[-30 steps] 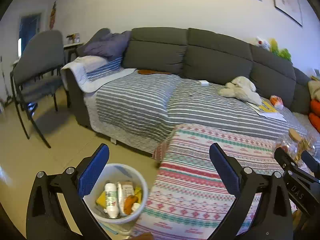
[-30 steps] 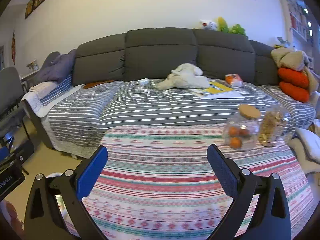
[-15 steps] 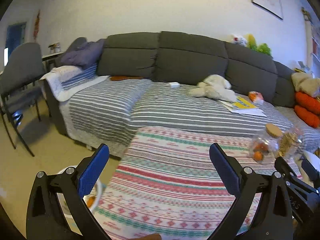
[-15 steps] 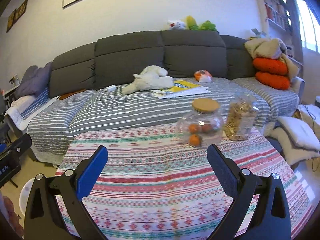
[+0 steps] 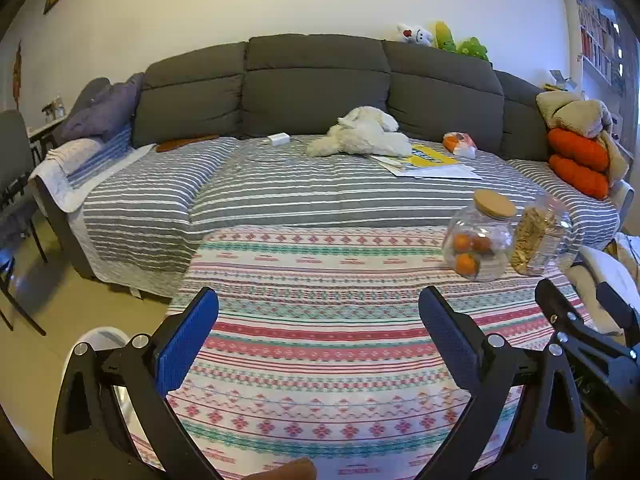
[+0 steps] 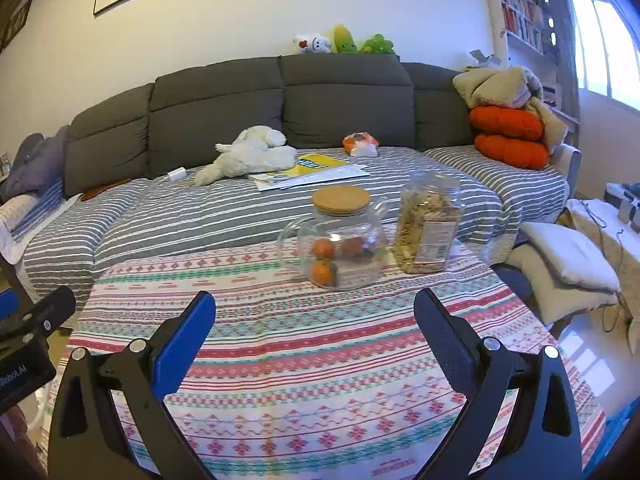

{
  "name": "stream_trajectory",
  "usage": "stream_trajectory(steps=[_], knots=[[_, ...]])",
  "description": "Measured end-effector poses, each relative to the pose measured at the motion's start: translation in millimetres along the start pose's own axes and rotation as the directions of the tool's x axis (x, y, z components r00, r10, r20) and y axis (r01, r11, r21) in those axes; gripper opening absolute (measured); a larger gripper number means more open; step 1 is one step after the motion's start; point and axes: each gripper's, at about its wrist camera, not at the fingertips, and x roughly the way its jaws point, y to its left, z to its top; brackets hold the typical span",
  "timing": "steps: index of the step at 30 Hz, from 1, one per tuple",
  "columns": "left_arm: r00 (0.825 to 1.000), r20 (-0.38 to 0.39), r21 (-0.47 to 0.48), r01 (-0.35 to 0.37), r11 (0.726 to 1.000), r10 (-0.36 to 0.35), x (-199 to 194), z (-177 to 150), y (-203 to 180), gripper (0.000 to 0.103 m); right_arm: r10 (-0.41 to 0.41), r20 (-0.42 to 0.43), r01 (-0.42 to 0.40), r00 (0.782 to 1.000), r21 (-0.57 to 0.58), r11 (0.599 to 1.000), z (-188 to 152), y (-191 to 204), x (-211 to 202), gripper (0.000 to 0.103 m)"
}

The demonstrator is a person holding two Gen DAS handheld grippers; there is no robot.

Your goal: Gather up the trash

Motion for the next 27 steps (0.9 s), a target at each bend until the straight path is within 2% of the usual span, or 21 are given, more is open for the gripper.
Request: stream_trajectory(steps=[11,27], knots=[[1.0,0.0,0.021,0.008,1.0,-0.008,8,-2,-18,0.096,-0.022,0.004,0.022,1.0,0.012,1.0,3,-11,0,0.096],[1.0,-0.001,0.012,-0.004,1.0,0.004,9,0,-8,0.096,-0.026,0.031,0.027,0.999,-0.023,0.999,2,0,-4,0.096]])
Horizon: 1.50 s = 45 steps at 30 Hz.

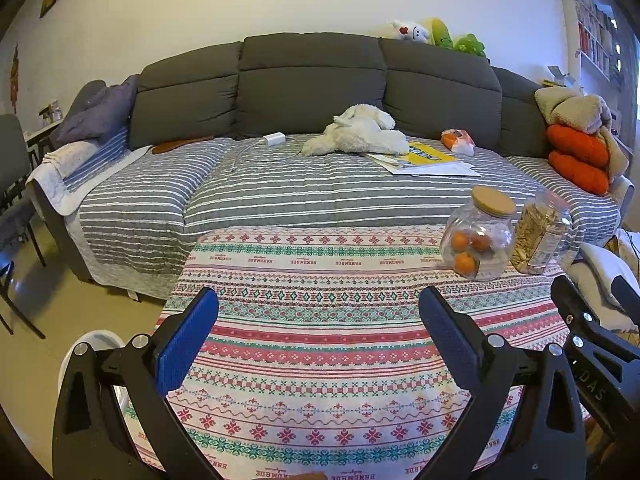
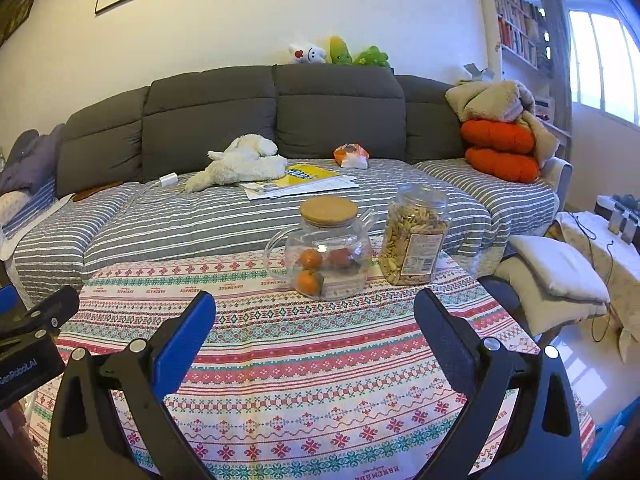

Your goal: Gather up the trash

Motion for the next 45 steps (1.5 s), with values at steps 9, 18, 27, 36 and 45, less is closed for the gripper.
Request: stream_trajectory(steps=[9,18,27,36,45], knots=[[1.0,0.004,0.005,-0.003,1.0,0.003,0,-1,1,0.096,0.007,-0.01,-0.006,1.0,0.023,1.0,1,-4,1,0.096],[1.0,0.007,0.009,-0.01,1.0,0.01,0,-2,1,0.096,0.011,-0.009,-0.011,1.0,0.024,1.0,1,-3,1,0.096],[1.0,0.015,0.004,-0.017,1.0,0.017,-2,-4,4,0.096,0.023,-0.01,-0.023,1.0,0.026,0.999,3,4,2,0.096],[1.0,0.017,-0.013,-0.026,1.0,0.027,-3,-5,19,0.096,0.039,-0.019,-0.039,0.999,0.017,0.999,-1,17,4,0.096],[0.999,0.012,-0.022,-0.043,0.999,0.043,-2,-7,34,0.095,0.059,-0.027,-0.059,0.998,0.005,0.998,-5,31,5,0.096]])
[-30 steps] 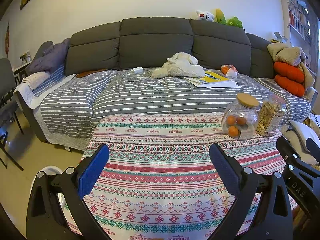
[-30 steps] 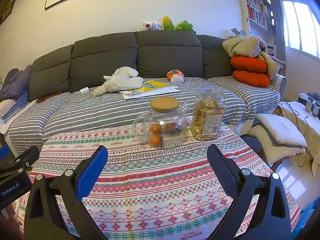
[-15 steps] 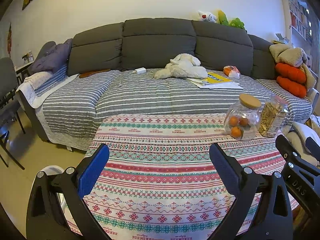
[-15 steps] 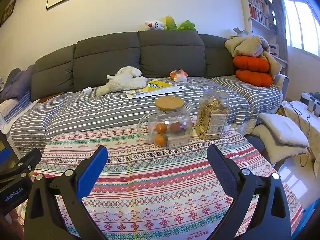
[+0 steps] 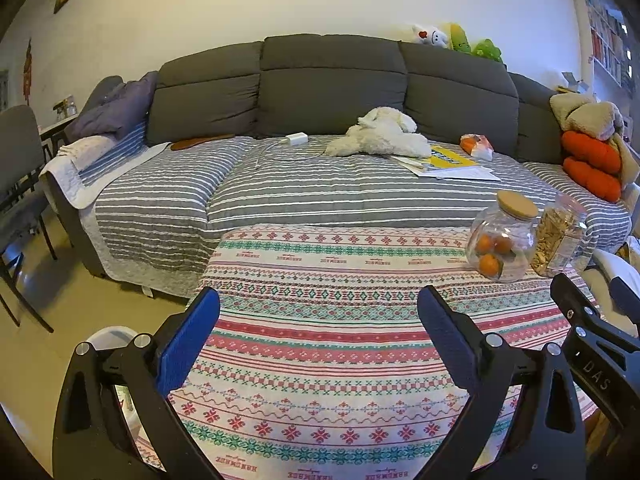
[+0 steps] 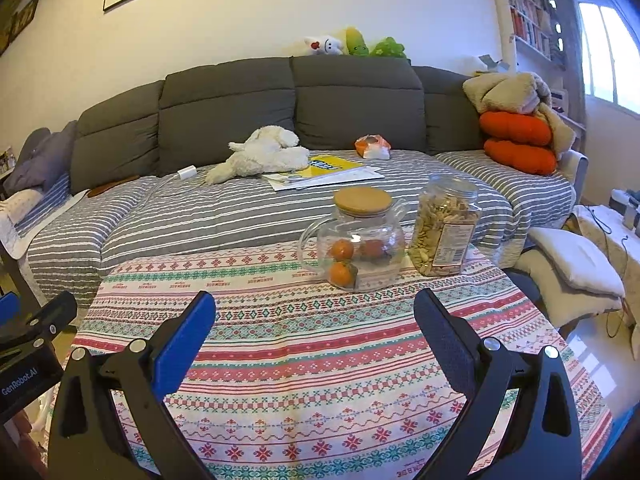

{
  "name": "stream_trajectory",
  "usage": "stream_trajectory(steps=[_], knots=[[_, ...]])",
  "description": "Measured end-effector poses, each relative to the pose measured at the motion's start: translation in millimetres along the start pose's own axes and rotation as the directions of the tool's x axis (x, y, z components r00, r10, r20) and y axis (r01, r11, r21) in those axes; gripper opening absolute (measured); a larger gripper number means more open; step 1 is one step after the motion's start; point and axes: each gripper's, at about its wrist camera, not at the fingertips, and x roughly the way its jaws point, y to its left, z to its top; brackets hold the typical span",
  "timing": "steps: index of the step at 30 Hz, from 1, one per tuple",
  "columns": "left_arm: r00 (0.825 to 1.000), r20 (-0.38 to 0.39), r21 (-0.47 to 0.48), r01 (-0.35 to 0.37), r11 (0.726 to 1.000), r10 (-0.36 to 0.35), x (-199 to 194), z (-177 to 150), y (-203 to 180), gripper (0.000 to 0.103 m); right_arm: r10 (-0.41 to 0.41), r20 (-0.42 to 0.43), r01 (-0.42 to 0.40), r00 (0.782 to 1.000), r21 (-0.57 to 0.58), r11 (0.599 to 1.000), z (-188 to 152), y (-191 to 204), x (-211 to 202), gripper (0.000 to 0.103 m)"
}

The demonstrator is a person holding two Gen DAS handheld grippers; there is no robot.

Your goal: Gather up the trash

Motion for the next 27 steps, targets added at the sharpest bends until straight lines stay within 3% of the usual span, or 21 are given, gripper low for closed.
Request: stream_trajectory(steps=[19,23,27], knots=[[1.0,-0.019,-0.021,-0.015,1.0,0.014,2,-4,27,0.091,0.027,-0.011,-0.027,1.0,-0.019,0.999,-5,21,3,0.096],[1.0,-0.013,-0.027,-0.026,0.999,0.026,1,-3,30,0.096,0.029,-0.013,-0.029,0.999,-0.018,0.999,-5,24,4,0.096],[0.998,-0.054,-0.054,-0.034,0.998,0.031,7,-3,37,0.096,0.032,-0.018,-0.033,0.999,-0.022,0.999,-7,27,4,0.096]])
